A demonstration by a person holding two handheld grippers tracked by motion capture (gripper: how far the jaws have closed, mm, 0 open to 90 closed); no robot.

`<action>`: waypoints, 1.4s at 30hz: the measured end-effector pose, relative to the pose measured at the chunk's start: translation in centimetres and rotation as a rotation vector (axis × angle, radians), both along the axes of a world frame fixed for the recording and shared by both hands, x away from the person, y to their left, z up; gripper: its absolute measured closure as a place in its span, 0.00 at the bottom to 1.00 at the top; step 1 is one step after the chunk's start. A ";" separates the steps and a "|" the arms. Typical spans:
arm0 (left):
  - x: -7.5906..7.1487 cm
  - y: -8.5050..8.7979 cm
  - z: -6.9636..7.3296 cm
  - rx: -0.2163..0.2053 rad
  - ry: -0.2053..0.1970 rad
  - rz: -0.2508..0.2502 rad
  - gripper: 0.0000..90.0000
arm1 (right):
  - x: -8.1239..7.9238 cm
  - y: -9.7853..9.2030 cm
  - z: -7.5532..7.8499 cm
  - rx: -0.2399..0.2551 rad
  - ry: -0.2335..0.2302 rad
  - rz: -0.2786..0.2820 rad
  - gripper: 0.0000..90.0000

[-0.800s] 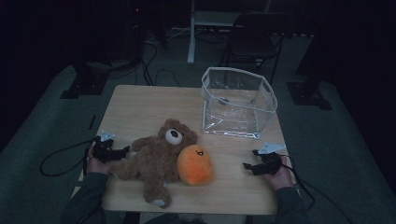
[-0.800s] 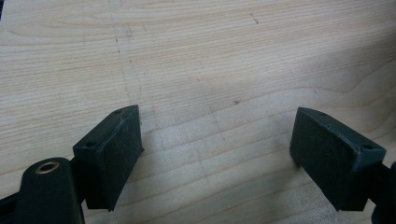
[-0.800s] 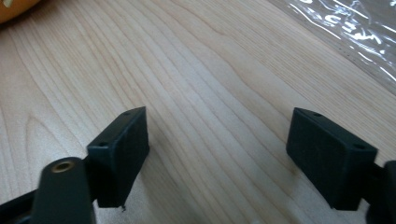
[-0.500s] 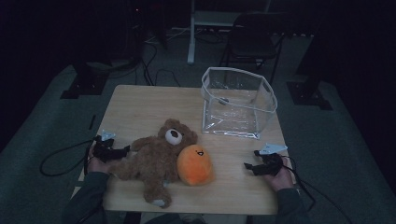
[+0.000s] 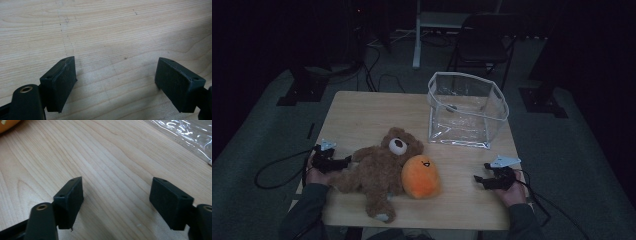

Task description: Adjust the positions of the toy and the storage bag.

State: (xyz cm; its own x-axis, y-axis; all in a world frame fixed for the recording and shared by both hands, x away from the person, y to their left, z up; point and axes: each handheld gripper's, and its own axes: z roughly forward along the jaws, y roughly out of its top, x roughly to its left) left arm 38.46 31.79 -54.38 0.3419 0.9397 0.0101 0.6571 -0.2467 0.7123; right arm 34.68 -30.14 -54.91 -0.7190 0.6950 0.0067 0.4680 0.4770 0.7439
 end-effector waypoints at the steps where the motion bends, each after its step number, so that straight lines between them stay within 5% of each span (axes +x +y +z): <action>1: 0.0 0.0 0.0 -0.001 -0.001 0.000 0.19 | -0.1 0.0 0.0 0.001 -0.001 -0.002 0.32; 11: -0.1 0.0 0.1 0.001 0.000 -0.006 0.23 | -0.4 0.7 0.3 0.007 0.015 -0.003 0.36; 20: 0.0 -0.1 0.0 -0.002 -0.006 -0.009 0.23 | -1.2 3.1 1.7 -0.002 -0.026 0.030 0.37; 38: -0.2 0.2 0.5 0.004 -0.003 0.008 0.26 | -1.7 7.2 3.6 0.112 -0.037 0.134 0.37; 42: -0.6 0.9 1.3 -0.012 -0.031 0.029 0.26 | -1.6 7.7 3.4 0.091 -0.037 0.138 0.35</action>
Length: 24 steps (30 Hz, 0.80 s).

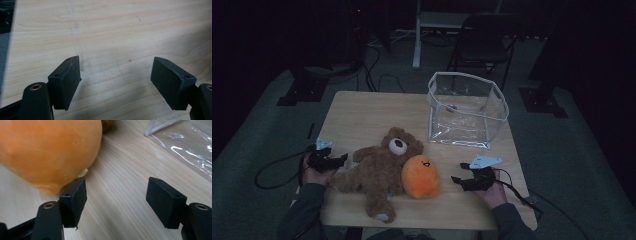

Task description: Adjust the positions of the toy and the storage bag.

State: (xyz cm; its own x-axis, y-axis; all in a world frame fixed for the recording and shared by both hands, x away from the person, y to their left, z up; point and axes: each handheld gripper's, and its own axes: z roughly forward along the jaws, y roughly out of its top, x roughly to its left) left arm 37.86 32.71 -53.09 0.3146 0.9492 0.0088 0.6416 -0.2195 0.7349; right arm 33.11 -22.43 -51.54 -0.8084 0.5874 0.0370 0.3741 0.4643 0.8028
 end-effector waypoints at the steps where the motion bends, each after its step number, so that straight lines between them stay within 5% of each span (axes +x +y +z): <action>1: -0.1 0.2 0.3 -0.002 -0.007 0.003 0.26 | 0.0 0.0 -0.1 -0.002 0.001 -0.004 0.35; 12: -1.2 0.2 3.3 0.013 -0.074 0.009 0.26 | 0.0 0.1 0.0 0.028 0.000 0.007 0.35; 21: -1.9 -1.1 6.2 0.018 -0.133 -0.031 0.26 | -0.5 3.3 1.1 0.042 -0.022 0.095 0.32; 24: -2.2 -1.4 7.2 -0.015 -0.141 -0.049 0.26 | -0.7 4.8 1.1 0.061 -0.013 0.139 0.32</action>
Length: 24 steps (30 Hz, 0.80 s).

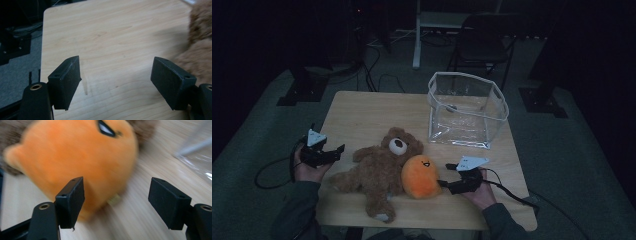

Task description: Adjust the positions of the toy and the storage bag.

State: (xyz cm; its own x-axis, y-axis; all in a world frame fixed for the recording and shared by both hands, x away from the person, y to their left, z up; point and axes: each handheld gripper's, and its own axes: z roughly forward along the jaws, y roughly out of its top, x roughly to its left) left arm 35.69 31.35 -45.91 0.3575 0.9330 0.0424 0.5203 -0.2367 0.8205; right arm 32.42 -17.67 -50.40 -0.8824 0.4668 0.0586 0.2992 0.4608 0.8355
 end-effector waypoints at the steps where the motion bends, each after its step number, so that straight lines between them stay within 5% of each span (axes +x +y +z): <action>1: -0.1 -0.1 0.3 -0.006 -0.005 -0.007 0.26 | 0.0 0.5 0.0 -0.004 -0.004 0.009 0.32; 10: -0.7 -1.9 2.4 -0.027 -0.007 -0.070 0.26 | 0.6 2.0 -0.5 0.022 0.042 0.057 0.42; 16: -0.9 -4.1 3.3 -0.008 -0.020 -0.131 0.26 | 1.3 2.4 -0.8 0.047 0.101 0.099 0.84; 18: -0.8 -4.8 3.2 -0.008 -0.015 -0.153 0.26 | 1.1 2.2 -0.5 0.041 0.090 0.089 0.92; 24: -0.7 -6.3 2.9 0.005 -0.007 -0.203 0.26 | 0.6 1.1 0.5 0.015 0.028 0.034 0.95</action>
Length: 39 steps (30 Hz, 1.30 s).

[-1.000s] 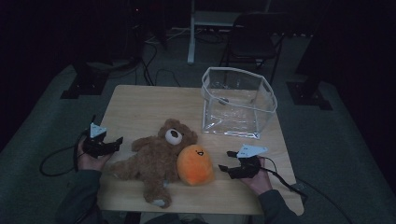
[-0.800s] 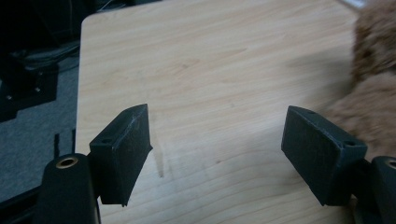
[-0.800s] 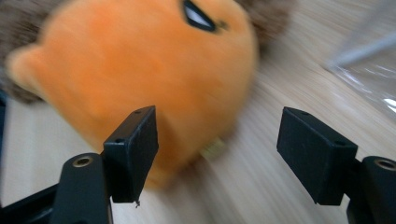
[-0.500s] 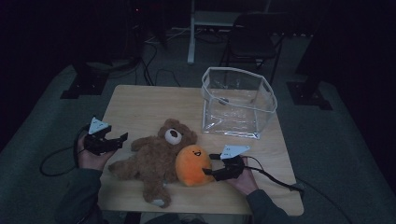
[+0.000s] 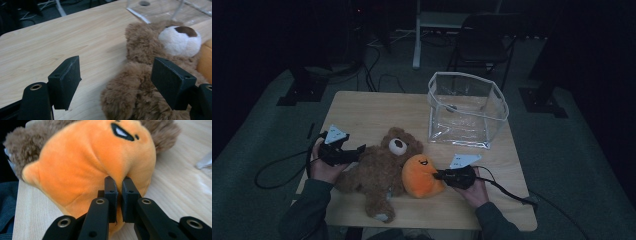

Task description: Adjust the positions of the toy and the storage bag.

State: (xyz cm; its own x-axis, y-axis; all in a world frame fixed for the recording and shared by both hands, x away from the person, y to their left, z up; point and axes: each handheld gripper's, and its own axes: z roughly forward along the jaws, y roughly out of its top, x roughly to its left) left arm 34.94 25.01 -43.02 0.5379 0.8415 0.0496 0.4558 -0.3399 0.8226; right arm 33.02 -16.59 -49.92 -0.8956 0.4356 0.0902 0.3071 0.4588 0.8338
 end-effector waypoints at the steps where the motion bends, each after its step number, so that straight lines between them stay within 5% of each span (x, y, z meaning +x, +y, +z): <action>1: 0.0 -0.2 0.0 -0.001 0.000 -0.010 0.26 | 0.0 -0.3 0.1 0.000 -0.008 -0.010 0.95; 4: -0.1 -0.6 0.0 -0.007 -0.003 -0.028 0.26 | 0.0 -1.4 0.3 -0.007 -0.011 -0.046 0.95; 9: -0.1 -1.5 0.3 -0.025 -0.018 -0.062 0.26 | 0.0 -6.1 0.7 -0.011 -0.034 -0.211 0.94; 11: 0.1 -2.0 0.3 -0.024 -0.018 -0.077 0.26 | -0.1 -6.7 0.7 -0.015 -0.034 -0.230 0.94; 12: 0.1 -2.2 0.4 -0.022 -0.017 -0.082 0.26 | -0.3 -8.7 0.7 -0.021 -0.038 -0.299 0.94; 21: 0.6 -4.3 0.3 -0.012 -0.009 -0.139 0.26 | -1.0 -13.8 0.3 -0.005 -0.034 -0.509 0.92; 24: 0.8 -5.1 0.3 -0.010 -0.003 -0.160 0.26 | -1.0 -14.2 -0.2 0.010 -0.011 -0.526 0.86; 30: 1.1 -7.0 0.1 0.006 0.009 -0.200 0.26 | -1.0 -14.7 -0.3 0.053 -0.018 -0.560 0.49; 39: 2.6 -9.3 -1.4 0.029 0.065 -0.198 0.26 | -1.6 -15.9 0.2 0.067 -0.084 -0.645 0.39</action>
